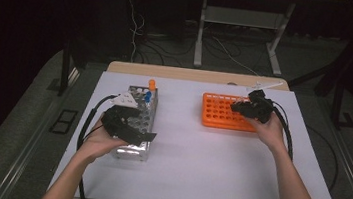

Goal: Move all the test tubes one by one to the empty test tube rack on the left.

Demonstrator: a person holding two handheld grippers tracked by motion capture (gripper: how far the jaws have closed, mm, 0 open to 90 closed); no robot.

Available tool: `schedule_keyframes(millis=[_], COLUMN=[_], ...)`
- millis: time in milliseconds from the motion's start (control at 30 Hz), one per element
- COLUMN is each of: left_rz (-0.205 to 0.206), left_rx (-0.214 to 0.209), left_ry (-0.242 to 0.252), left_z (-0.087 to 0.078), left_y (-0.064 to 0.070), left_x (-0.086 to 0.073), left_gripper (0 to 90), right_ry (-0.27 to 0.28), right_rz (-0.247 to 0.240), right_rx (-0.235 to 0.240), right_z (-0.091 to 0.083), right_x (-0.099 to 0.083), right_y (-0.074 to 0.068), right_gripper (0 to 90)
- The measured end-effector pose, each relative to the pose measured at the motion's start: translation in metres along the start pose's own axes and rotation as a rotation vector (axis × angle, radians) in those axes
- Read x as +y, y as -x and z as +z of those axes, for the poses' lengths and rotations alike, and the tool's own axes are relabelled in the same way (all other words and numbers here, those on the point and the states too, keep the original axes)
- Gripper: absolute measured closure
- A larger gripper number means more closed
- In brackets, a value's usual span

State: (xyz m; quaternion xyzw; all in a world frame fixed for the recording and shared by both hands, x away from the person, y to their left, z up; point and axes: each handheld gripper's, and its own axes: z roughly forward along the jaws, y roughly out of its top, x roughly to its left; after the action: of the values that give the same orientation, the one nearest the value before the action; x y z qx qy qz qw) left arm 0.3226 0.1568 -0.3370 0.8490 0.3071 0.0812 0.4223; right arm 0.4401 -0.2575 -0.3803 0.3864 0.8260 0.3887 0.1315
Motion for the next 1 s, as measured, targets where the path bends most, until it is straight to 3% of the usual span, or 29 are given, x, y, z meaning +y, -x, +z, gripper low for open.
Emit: schedule_keyframes(millis=[567, 700, 1000], left_rz=[0.011, 0.018, 0.033], left_rx=[-0.004, -0.008, -0.012], left_ry=[-0.006, -0.010, -0.019], left_z=[0.002, 0.003, 0.006], left_y=[0.003, 0.005, 0.009], left_x=[0.009, 0.011, 0.016], left_gripper=[0.0, 0.0, 0.0], right_ry=[0.031, 0.032, 0.005], right_rz=[0.035, 0.029, -0.049], right_rx=[0.014, 0.036, 0.088], right_z=[-0.045, -0.054, -0.068], right_x=[-0.005, -0.005, -0.005], right_y=[0.005, -0.002, -0.031], right_gripper=[74.8, 74.8, 74.8])
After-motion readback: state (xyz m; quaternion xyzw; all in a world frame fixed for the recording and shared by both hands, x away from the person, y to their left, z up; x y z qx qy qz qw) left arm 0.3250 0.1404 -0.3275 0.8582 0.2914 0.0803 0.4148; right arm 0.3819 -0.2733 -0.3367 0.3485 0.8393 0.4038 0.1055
